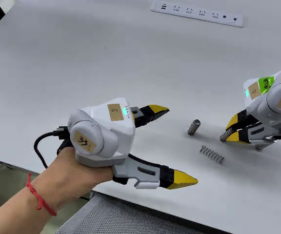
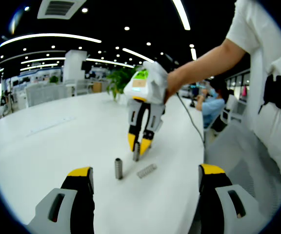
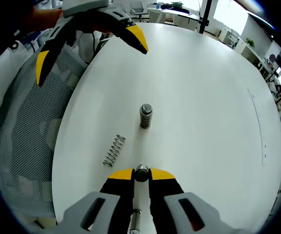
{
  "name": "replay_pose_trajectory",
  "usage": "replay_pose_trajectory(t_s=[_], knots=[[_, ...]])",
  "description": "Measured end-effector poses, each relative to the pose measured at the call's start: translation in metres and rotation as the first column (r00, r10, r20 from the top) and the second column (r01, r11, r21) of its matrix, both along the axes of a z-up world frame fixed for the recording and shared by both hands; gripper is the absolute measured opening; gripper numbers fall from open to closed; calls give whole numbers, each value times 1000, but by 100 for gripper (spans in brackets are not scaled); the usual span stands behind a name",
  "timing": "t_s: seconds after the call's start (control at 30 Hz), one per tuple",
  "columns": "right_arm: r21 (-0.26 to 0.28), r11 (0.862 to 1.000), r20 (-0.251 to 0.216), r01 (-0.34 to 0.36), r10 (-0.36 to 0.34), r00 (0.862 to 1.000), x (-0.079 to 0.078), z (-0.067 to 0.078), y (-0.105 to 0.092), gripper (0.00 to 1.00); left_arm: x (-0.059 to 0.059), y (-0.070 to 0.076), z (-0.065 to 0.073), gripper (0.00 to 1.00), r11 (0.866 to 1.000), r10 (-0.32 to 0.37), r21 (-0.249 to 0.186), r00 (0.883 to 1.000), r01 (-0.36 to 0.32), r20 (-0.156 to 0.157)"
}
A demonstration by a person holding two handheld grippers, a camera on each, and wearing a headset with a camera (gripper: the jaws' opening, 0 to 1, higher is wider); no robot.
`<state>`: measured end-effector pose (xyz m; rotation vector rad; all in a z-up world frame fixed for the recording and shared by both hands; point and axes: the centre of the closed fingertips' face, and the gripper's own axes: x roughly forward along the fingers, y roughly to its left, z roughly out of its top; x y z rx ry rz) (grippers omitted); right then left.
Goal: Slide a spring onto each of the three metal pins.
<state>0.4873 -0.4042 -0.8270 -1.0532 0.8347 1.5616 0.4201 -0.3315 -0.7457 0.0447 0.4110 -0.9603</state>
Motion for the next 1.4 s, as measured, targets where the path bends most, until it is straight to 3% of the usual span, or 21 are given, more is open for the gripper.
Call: replay_pose_trajectory(t_s=[0.4, 0.57, 0.77, 0.93, 1.03, 1.27, 1.4], knots=[[39, 998, -7, 39, -39, 999, 2, 5, -1, 20, -1, 1, 1, 90, 1000, 1, 8, 1000, -1, 4], [91, 993, -3, 75, -75, 997, 6, 21, 0, 24, -2, 2, 2, 90, 1000, 0, 16, 1000, 0, 7], [169, 979, -13, 116, -115, 993, -5, 49, 0, 32, -3, 5, 2, 89, 1000, -1, 27, 1000, 1, 8], [250, 956, -28, 154, -152, 988, -14, 71, -2, 40, -4, 6, 3, 89, 999, -7, 45, 1000, 6, 9], [306, 932, -47, 193, -188, 981, -19, 84, -6, 47, -4, 5, 4, 89, 998, -12, 55, 1000, 11, 15], [373, 893, -70, 252, -244, 967, -29, 95, -27, 60, -6, 5, 6, 89, 996, -24, 81, 1000, 22, 19], [424, 852, -95, 306, -294, 951, -31, 102, -40, 64, -9, 6, 6, 88, 994, -33, 101, 999, 32, 16]])
